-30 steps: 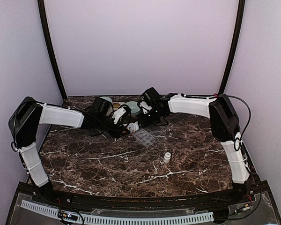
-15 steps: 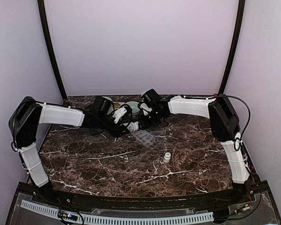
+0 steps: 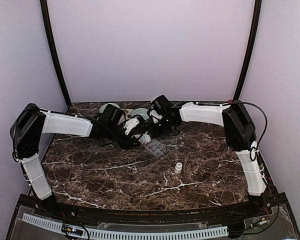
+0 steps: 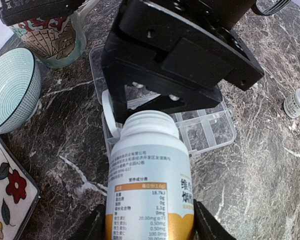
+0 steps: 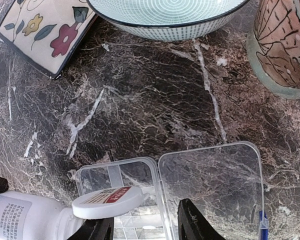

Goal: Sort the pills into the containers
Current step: Pour the pill into the compartment of the pill container.

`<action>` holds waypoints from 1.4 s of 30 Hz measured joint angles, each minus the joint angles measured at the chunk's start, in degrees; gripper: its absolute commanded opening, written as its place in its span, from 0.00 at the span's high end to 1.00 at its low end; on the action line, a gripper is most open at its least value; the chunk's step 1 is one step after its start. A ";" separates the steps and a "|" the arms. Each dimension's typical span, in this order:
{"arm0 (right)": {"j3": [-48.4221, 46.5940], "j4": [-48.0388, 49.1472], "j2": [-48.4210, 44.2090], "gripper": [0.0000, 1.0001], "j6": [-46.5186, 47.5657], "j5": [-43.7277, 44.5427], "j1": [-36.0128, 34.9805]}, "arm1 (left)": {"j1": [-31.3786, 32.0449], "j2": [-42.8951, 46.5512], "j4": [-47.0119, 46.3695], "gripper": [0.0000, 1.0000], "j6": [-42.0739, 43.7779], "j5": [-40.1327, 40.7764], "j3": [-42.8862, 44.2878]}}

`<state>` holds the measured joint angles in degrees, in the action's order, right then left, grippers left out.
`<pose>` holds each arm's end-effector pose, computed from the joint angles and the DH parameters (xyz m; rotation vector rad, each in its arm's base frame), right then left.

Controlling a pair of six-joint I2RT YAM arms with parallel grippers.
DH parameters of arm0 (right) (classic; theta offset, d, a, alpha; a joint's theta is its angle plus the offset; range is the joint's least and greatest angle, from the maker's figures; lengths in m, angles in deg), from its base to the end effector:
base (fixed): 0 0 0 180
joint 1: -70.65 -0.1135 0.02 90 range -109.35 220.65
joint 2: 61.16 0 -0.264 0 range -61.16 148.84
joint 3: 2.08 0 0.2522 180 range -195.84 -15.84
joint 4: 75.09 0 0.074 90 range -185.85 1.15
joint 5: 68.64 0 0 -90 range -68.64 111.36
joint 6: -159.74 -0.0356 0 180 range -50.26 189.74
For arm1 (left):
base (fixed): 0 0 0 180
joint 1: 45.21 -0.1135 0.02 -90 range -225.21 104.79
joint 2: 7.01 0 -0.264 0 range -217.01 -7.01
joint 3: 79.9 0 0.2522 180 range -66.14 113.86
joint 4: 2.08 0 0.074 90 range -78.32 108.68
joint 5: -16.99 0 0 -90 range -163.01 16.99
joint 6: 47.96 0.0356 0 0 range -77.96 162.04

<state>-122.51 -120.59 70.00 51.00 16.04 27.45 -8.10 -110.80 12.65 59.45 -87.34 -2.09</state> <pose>0.3640 0.3463 0.1743 -0.5946 2.5677 0.5166 0.3072 -0.2435 0.1887 1.1683 1.9785 -0.4642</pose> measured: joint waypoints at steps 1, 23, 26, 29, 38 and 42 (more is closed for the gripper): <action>0.04 0.02 0.00 0.55 0.00 -0.02 0.00 | 0.07 0.00 0.04 1.00 0.04 0.09 0.00; 0.09 0.02 0.00 0.55 0.00 0.00 0.00 | 0.28 0.00 0.68 1.00 0.90 2.69 0.00; 0.09 0.00 0.00 0.55 0.02 0.00 0.00 | 0.44 0.00 1.01 1.00 1.07 2.97 0.02; 0.09 0.00 0.00 0.55 0.02 0.00 0.00 | 0.70 0.00 1.66 1.00 1.31 3.23 0.33; 0.09 0.00 0.00 0.55 0.02 0.00 0.00 | 1.20 0.00 2.80 1.00 1.81 4.26 1.46; 0.09 0.02 0.00 0.55 0.02 0.00 0.00 | 1.44 0.00 3.15 1.00 1.99 4.61 2.34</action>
<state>-122.42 -120.57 70.00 51.02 16.04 27.45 -6.66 -110.80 15.80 61.44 -82.72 0.25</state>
